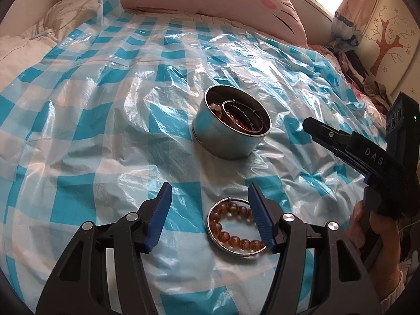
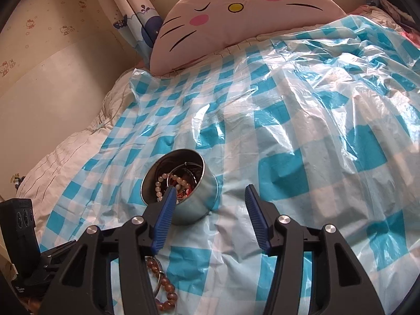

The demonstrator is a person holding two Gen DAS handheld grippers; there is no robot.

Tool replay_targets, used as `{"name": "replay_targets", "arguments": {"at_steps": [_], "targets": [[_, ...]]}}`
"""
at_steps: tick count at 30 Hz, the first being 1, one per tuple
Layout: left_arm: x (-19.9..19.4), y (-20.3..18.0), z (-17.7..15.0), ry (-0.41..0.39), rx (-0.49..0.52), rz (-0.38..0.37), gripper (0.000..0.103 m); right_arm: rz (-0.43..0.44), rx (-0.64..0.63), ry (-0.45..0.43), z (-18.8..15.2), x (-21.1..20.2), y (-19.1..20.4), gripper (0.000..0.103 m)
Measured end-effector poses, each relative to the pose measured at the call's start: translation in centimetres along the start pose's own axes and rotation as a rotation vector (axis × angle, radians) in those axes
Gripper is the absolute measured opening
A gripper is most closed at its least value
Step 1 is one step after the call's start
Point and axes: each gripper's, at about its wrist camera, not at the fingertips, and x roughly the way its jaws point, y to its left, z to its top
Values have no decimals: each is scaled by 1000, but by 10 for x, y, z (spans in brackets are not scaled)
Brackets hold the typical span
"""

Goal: Organize jewelry
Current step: 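Move both grippers to the second silver bangle and brown bead bracelet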

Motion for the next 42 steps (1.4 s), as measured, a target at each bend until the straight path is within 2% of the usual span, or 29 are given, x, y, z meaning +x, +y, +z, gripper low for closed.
{"name": "replay_targets", "arguments": {"at_steps": [4,7,9,16,17,18,21,24,27,30,32,36,39,42], "targets": [[6,-26,-13,67,119,-22,70,-12,26,-4,-13,-17,-7,61],[10,-41,-20,93,198,0,76,-11,49,-3,-20,-26,-12,62],[13,-44,-22,111,218,23,76,-8,61,-2,-22,-28,-15,62],[21,-40,-23,146,199,27,76,7,60,3,-22,-27,-14,62],[22,-40,-22,143,197,19,63,9,57,4,-23,-27,-13,62],[22,-39,-22,144,193,13,62,10,57,6,-23,-27,-13,62],[16,-35,-19,108,168,16,61,5,53,15,-23,-25,-13,62],[7,-22,-13,63,102,1,61,-14,31,33,-25,-22,-10,62],[0,-7,-6,22,27,13,61,-29,-55,72,-30,-15,5,62],[-2,7,-2,-3,-41,44,61,-44,-198,145,-42,1,32,62],[-2,13,-1,-6,-72,68,61,-67,-311,177,-53,10,51,62],[3,19,0,9,-86,102,62,-183,-476,231,-73,26,71,62],[6,15,-1,15,-55,132,62,-291,-486,200,-71,25,63,62],[7,13,-2,18,-41,136,62,-266,-401,192,-61,21,47,62]]}}
